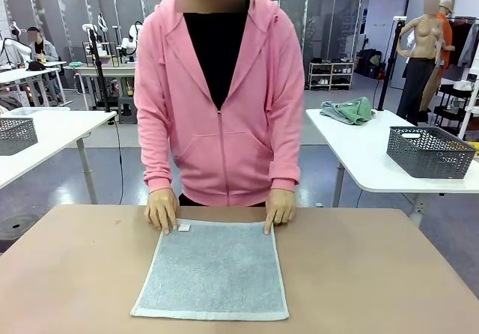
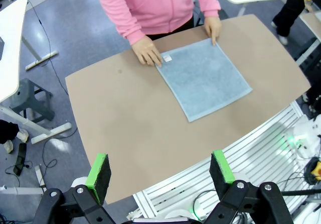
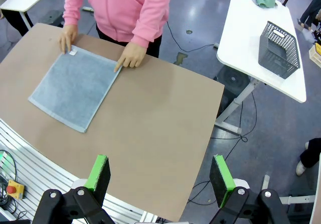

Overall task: Fold the towels and place them in the basket.
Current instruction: When a person lays out a Towel with hook on the table, fold it in half twice.

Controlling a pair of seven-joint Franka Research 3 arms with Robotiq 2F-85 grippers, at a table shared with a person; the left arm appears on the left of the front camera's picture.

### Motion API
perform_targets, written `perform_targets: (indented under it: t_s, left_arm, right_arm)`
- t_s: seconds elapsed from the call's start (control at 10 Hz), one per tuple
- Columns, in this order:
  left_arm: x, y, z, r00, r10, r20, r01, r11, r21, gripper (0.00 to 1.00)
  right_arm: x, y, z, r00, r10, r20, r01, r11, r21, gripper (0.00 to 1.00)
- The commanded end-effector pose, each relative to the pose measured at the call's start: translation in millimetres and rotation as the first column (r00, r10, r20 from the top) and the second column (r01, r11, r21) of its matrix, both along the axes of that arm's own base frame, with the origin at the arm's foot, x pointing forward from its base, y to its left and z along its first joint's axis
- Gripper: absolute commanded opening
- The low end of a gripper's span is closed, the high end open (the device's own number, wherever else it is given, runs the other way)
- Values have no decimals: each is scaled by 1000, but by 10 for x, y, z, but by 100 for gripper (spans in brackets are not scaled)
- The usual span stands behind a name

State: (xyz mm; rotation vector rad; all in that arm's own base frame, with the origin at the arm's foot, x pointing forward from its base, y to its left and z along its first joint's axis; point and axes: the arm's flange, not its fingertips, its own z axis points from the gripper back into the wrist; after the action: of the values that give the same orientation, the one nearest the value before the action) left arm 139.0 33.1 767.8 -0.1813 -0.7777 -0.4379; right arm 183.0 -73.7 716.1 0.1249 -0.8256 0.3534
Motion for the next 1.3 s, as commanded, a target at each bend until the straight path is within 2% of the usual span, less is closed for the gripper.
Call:
perform_targets:
  t_s: [0.0,1.2]
  left_arm:
    - [-13,-15,45,1000,-4,-5,4,1000,3,100]
    - [0,0,0,1000,0,0,0,1000,0,100]
  right_arm:
    - [-9,7,17,1000,4,-8,-4,1000,-3,100]
    - [0,0,0,1000,0,0,0,1000,0,100]
